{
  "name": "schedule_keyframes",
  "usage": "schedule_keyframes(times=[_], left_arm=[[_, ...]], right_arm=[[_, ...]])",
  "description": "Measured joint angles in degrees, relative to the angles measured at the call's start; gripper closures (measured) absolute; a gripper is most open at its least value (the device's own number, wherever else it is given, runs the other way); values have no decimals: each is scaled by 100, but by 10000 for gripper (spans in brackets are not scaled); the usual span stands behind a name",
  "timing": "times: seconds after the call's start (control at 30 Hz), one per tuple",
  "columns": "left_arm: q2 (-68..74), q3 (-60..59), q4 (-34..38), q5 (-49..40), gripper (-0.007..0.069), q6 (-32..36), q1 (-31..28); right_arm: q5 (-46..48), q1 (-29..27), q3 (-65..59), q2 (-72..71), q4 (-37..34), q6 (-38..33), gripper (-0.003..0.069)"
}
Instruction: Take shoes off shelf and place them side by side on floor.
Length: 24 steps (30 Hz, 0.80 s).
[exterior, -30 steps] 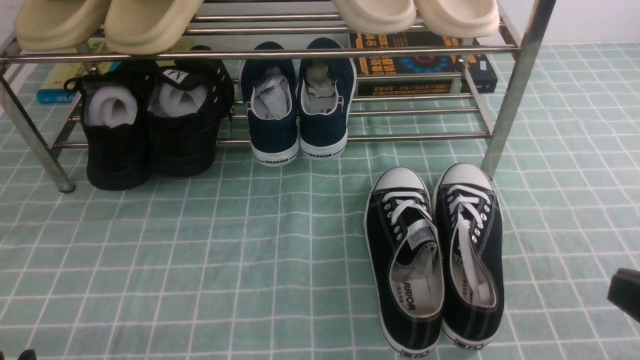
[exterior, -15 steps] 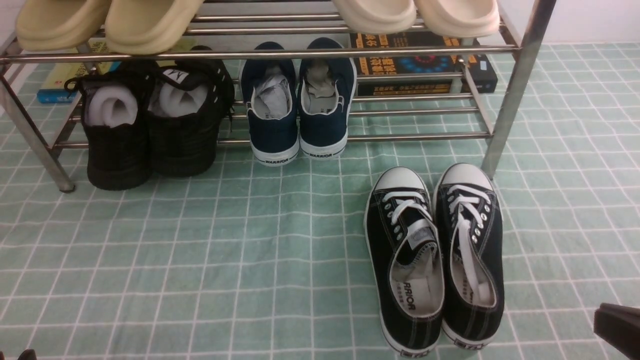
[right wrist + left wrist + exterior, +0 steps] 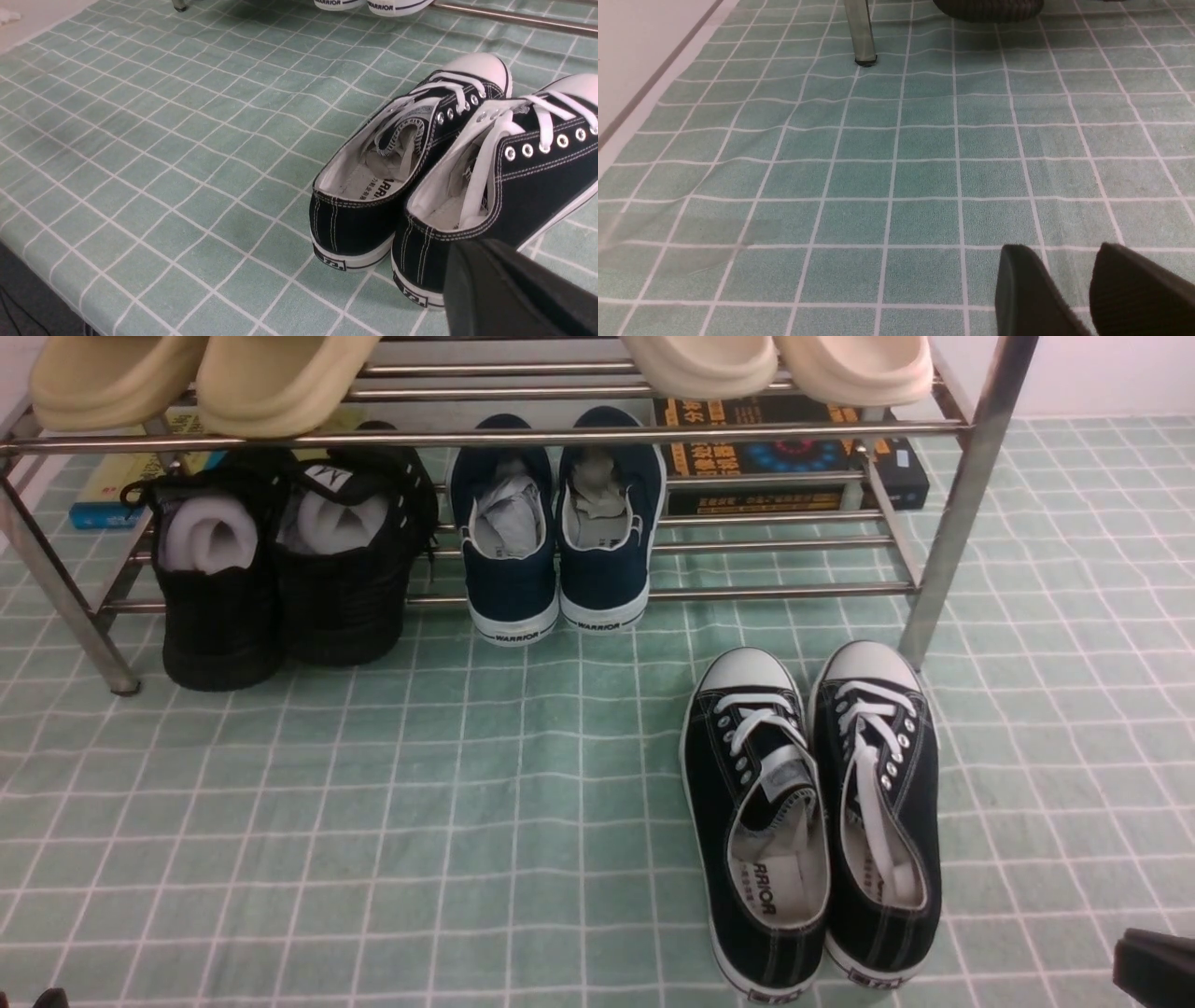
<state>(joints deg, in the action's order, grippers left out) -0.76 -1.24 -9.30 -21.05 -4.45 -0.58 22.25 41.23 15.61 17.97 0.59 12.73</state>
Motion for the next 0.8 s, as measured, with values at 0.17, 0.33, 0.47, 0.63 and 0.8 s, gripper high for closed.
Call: schedule_keyframes(times=[0.17,0.33,0.47,0.63,0.8], left_arm=[[0,0,-5,0,383,0,0],[0,0,-5,0,383,0,0],[0,0,-5,0,383,0,0],[0,0,-5,0,383,0,0],[0,0,-5,0,383,0,0]], right_arm=[[127,0,-196,-410,-5,0,639],[138,-356,-452,-1039,-5,0,632],[114,-1016,-738,-1440,-10,-18,630],[72,-1866,-1108,-1693,-5,-139,625],[44,-3229,-1616,-1753,0,-519,617]])
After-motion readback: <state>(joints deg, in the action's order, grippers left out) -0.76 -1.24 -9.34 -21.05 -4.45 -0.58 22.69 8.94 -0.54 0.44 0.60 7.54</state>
